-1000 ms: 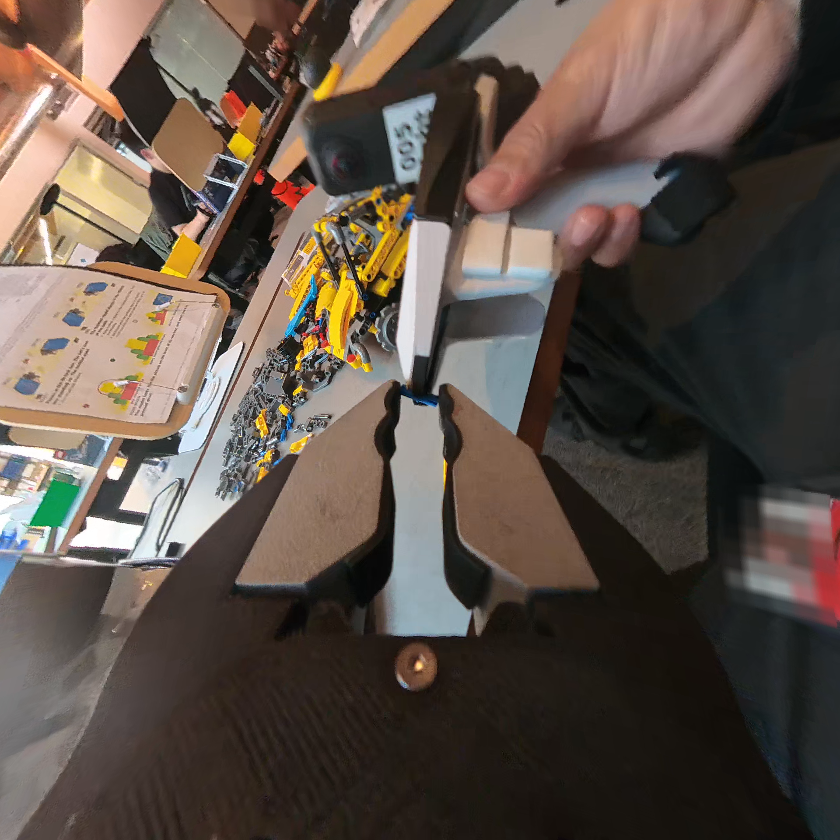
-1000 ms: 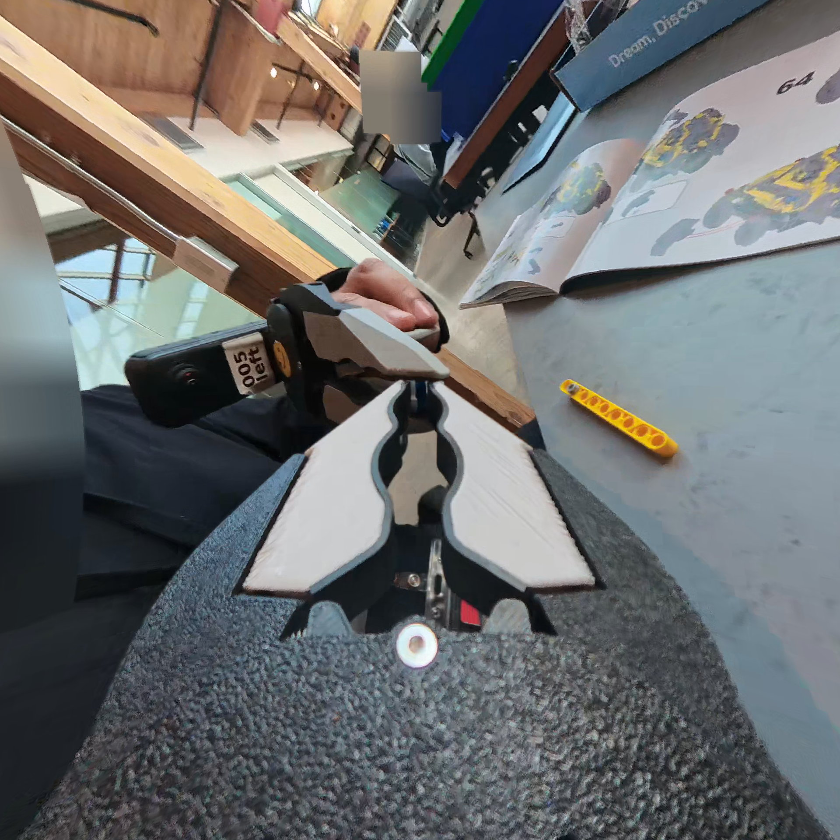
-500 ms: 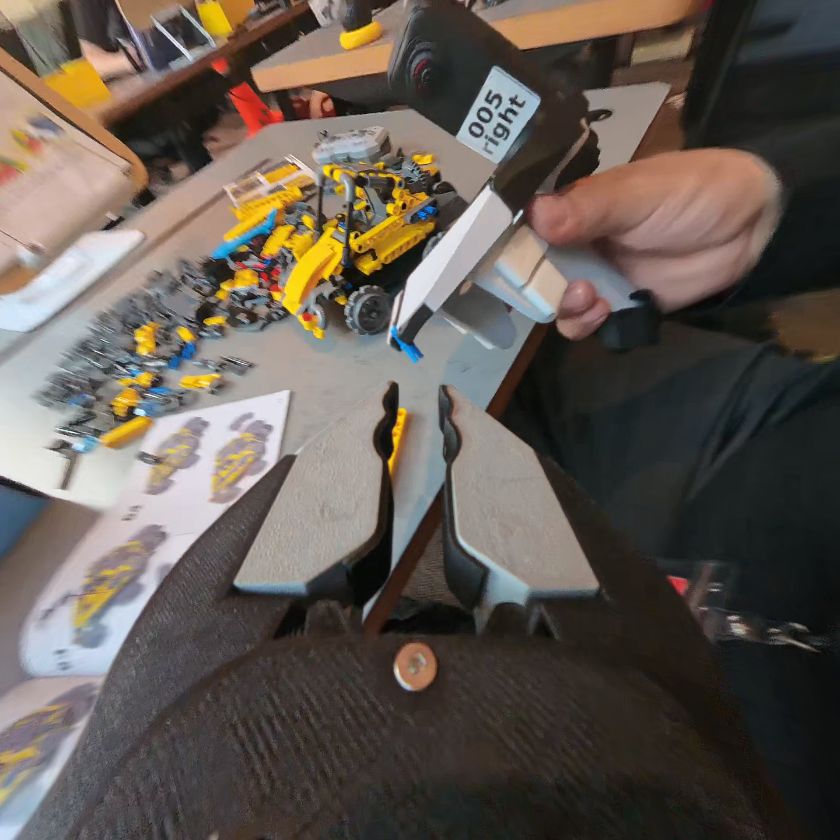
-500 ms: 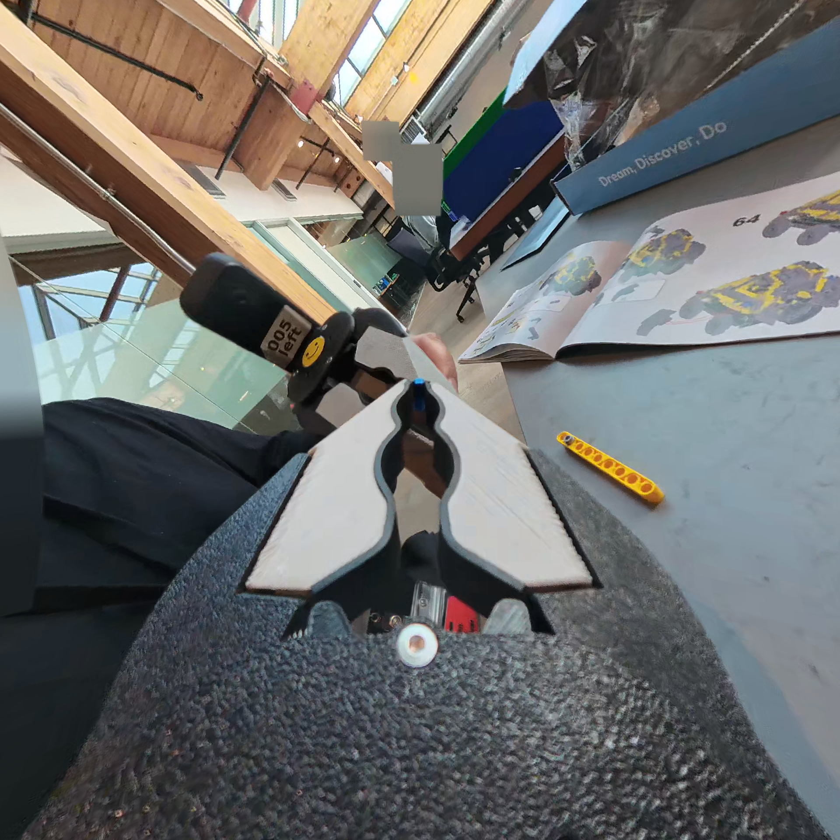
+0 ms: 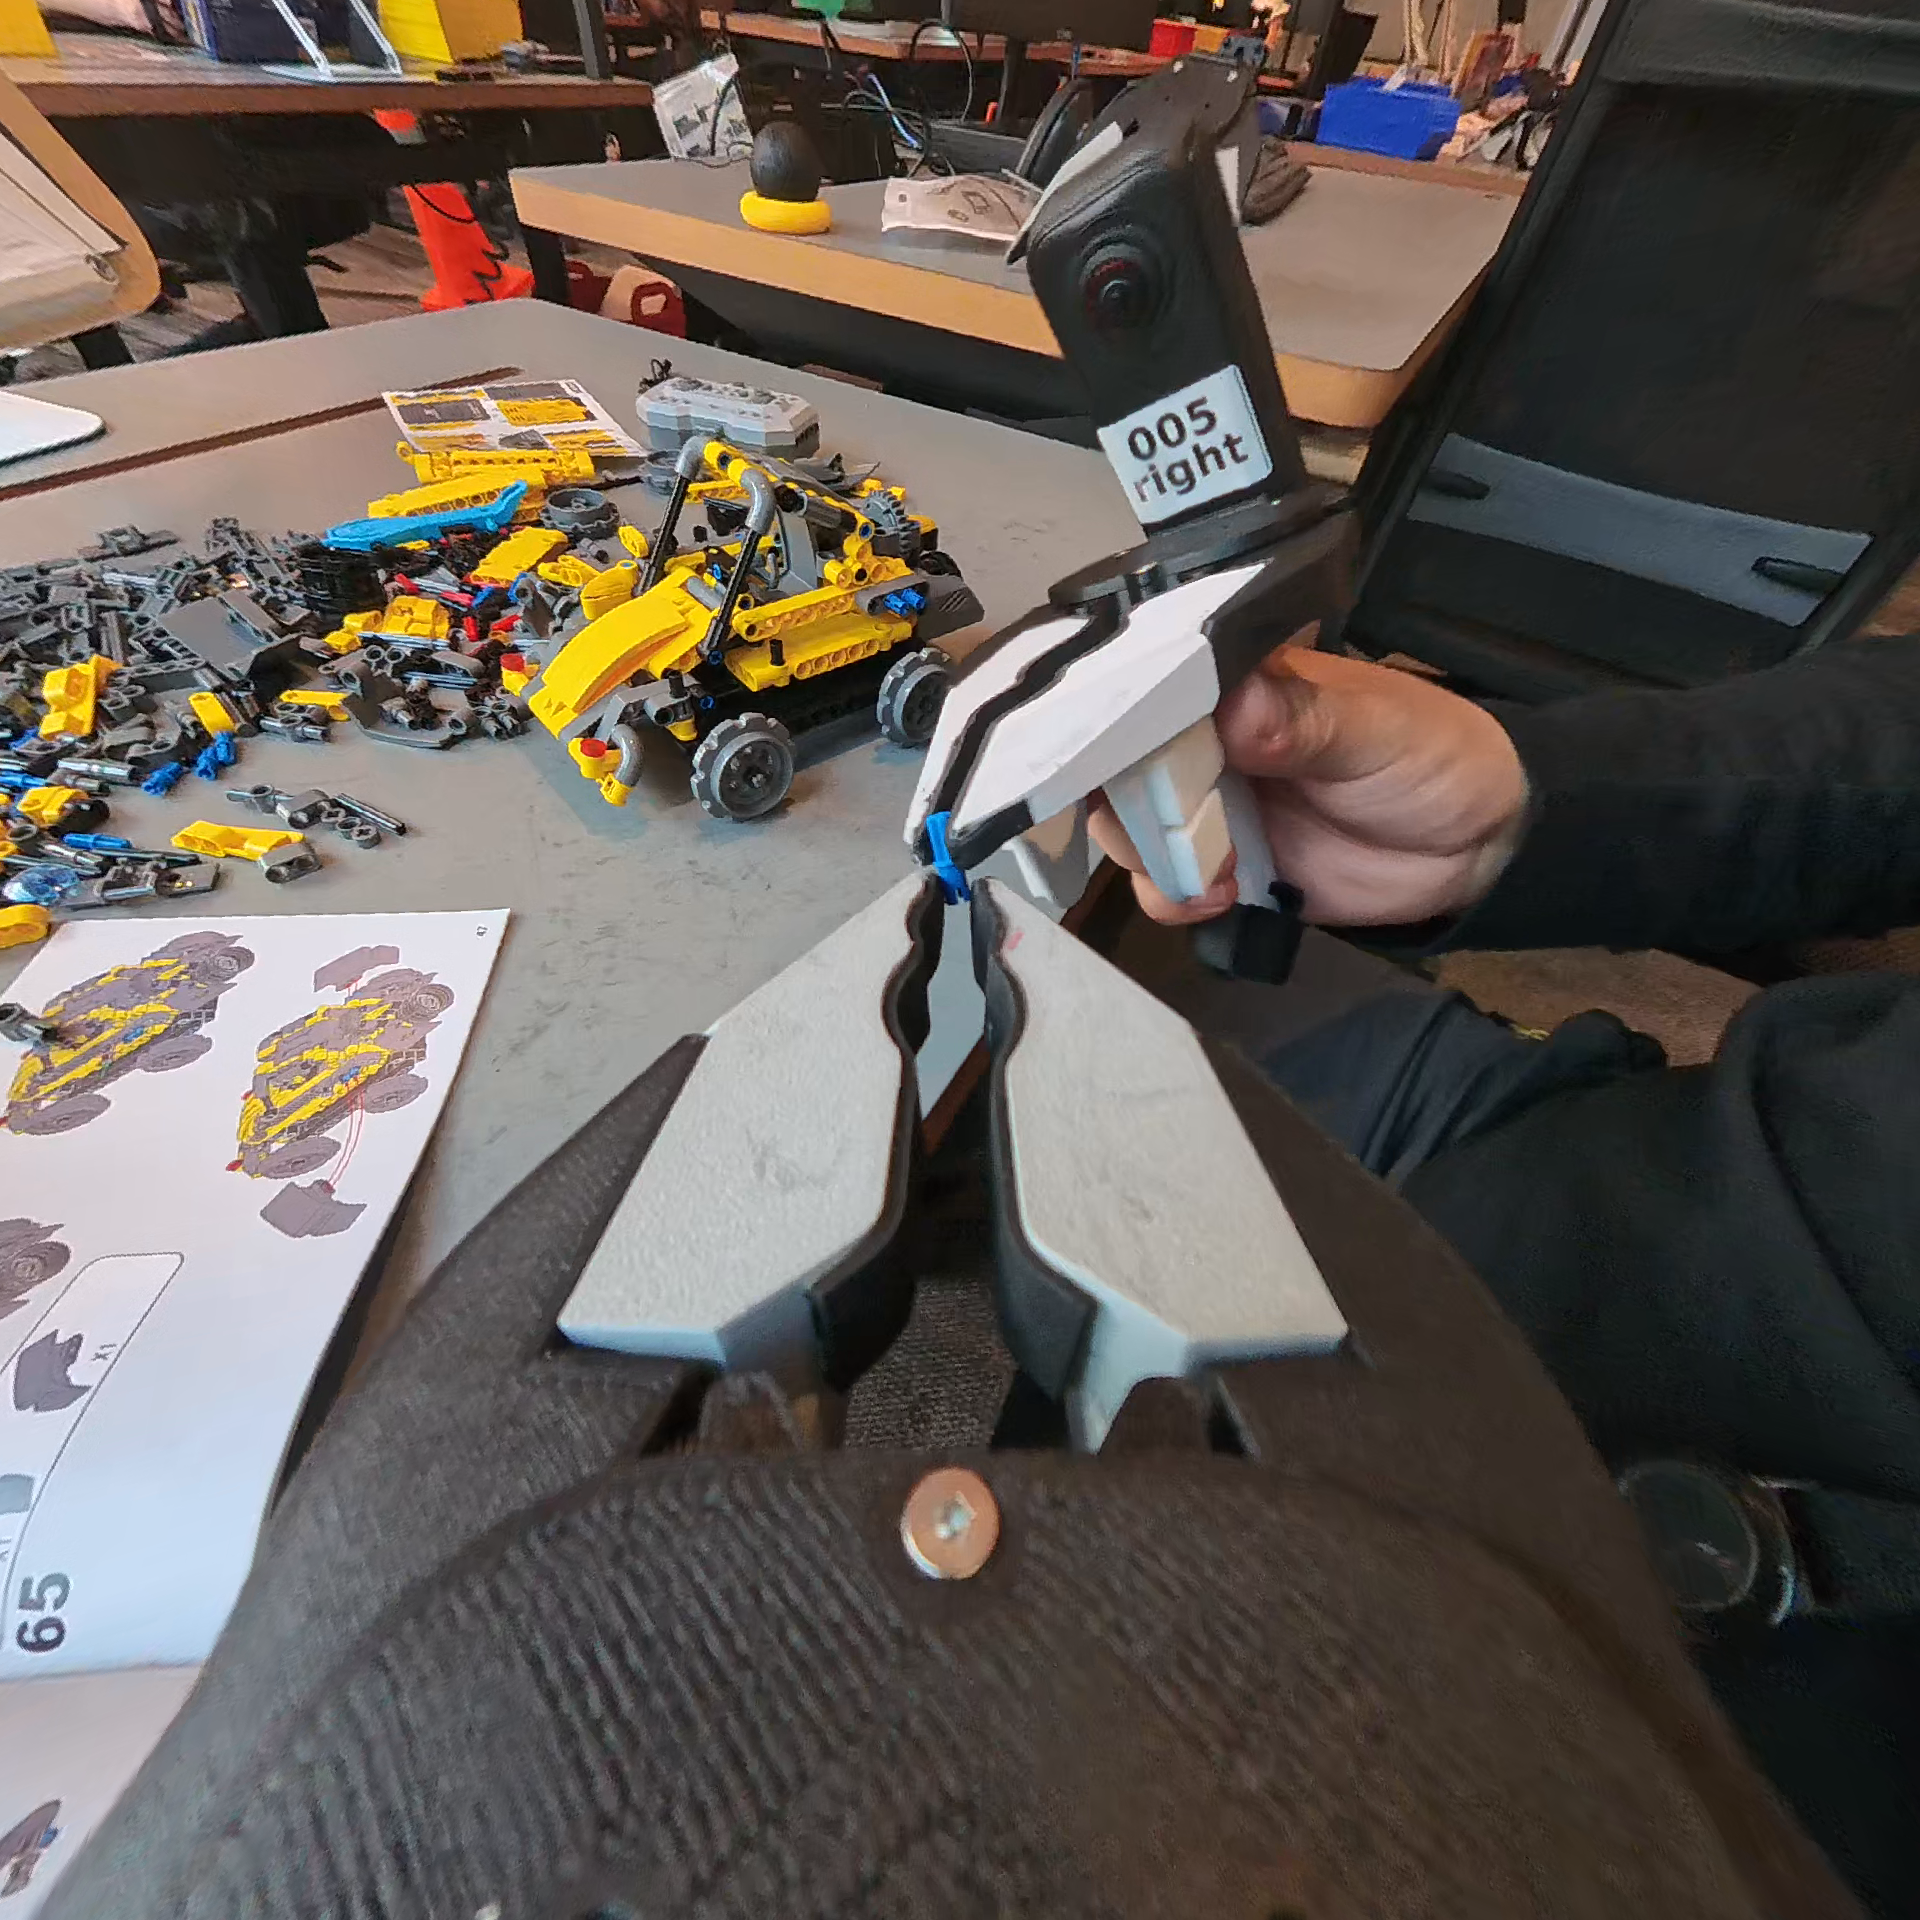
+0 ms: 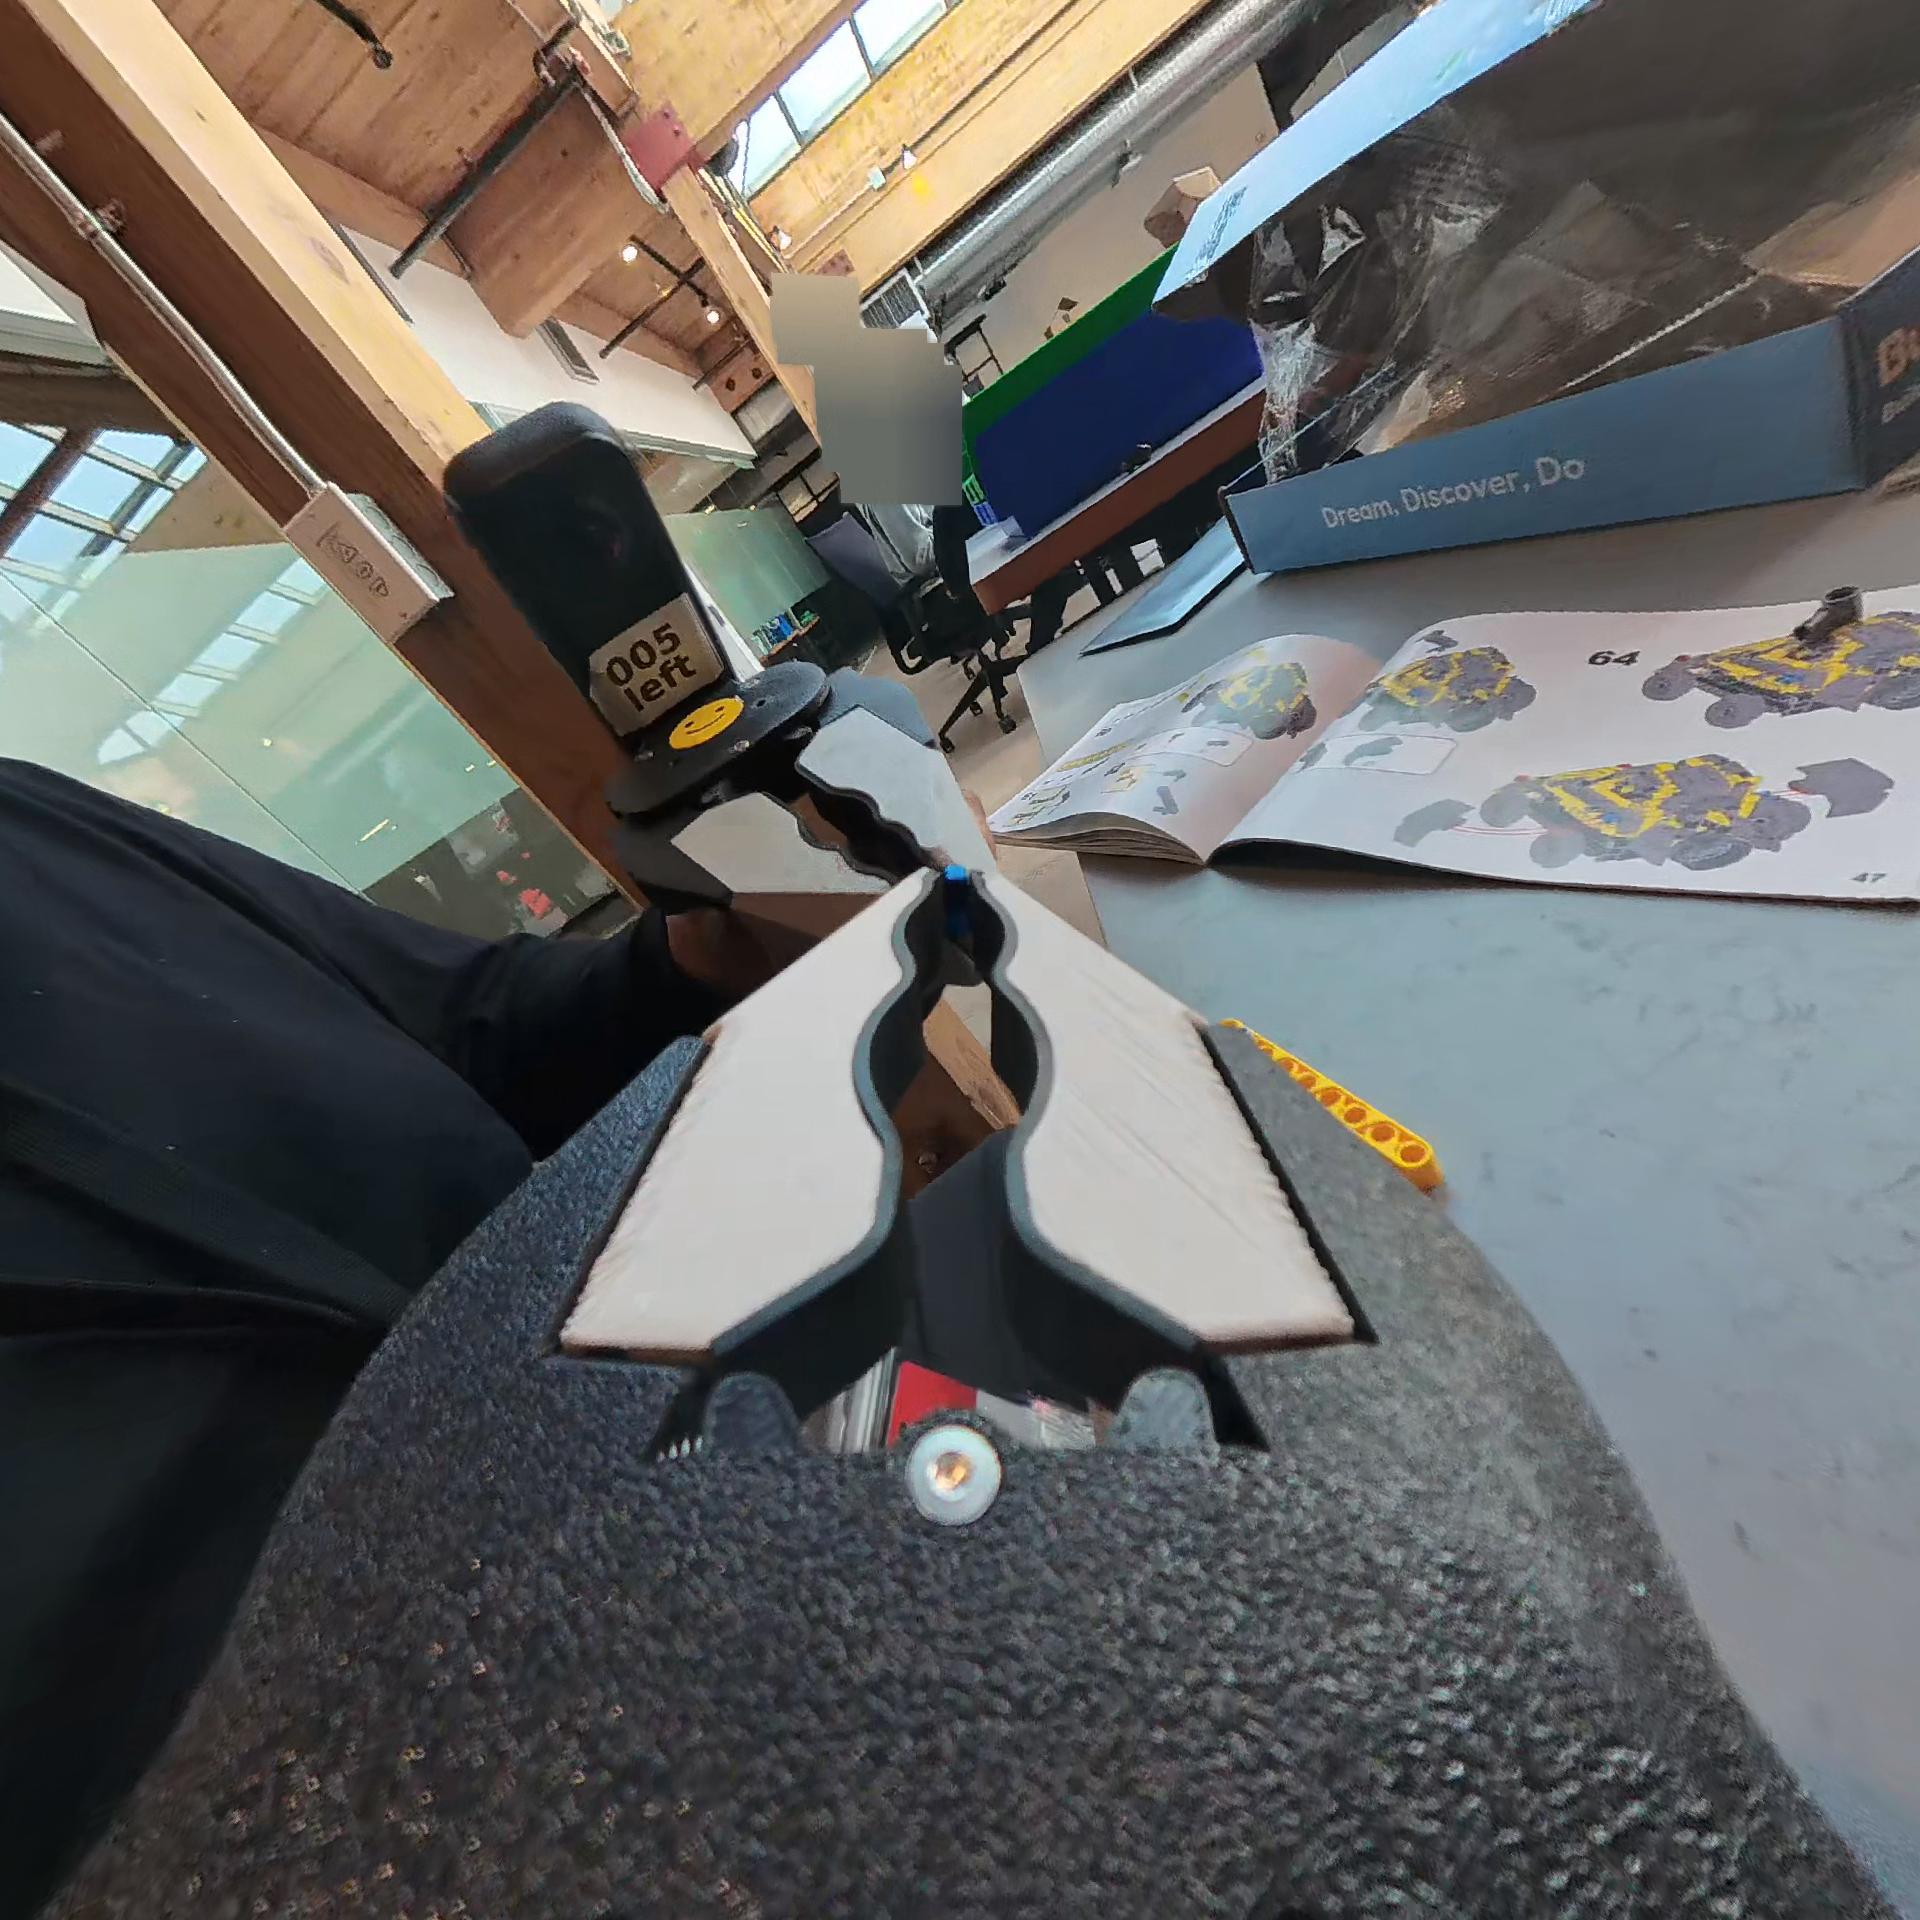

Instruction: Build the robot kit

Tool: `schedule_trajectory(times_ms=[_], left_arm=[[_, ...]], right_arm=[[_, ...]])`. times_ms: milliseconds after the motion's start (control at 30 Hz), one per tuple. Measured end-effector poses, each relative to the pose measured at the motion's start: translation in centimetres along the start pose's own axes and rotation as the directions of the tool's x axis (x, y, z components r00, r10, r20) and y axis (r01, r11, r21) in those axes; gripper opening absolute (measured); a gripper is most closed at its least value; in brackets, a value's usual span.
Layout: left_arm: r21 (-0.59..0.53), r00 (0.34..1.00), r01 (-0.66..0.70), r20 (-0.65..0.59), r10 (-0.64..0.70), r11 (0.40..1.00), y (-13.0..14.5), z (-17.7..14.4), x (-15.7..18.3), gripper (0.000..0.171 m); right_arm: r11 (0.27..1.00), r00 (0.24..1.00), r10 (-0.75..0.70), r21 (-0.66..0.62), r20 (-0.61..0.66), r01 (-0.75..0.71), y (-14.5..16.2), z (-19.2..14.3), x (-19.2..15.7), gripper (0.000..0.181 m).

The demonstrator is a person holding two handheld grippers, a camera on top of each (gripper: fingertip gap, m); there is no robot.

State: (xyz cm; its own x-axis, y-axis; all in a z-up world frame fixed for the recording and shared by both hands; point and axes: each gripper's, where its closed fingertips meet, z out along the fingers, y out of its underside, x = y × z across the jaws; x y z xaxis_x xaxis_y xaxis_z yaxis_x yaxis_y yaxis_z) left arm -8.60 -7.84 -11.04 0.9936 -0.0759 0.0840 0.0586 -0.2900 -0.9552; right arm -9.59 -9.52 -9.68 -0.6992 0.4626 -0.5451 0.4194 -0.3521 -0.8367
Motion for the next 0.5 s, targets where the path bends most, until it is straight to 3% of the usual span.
schedule_trajectory(times_ms=[300, 433, 500], left_arm=[[-0.171, 0.975, -0.220, -0.009, 0.221, 0.961, 2.3, 0.2, 0.3, 0.001], [-0.159, 0.959, -0.267, 0.053, 0.278, 0.950, 1.8, 0.2, -0.3, 0.001], [-0.146, 0.936, -0.313, 0.119, 0.331, 0.938, 1.4, 0.1, -0.6, 0.007]], right_arm=[[0.968, 0.993, -0.098, -0.239, -0.058, 0.082, 2.0, -0.5, 0.4, 0.003], [0.991, 0.995, 0.019, -0.131, -0.093, -0.031, 0.9, -0.5, 1.2, 0.004], [0.991, 0.990, 0.129, -0.035, -0.049, -0.131, 0.2, -0.7, 1.4, 0.003]])
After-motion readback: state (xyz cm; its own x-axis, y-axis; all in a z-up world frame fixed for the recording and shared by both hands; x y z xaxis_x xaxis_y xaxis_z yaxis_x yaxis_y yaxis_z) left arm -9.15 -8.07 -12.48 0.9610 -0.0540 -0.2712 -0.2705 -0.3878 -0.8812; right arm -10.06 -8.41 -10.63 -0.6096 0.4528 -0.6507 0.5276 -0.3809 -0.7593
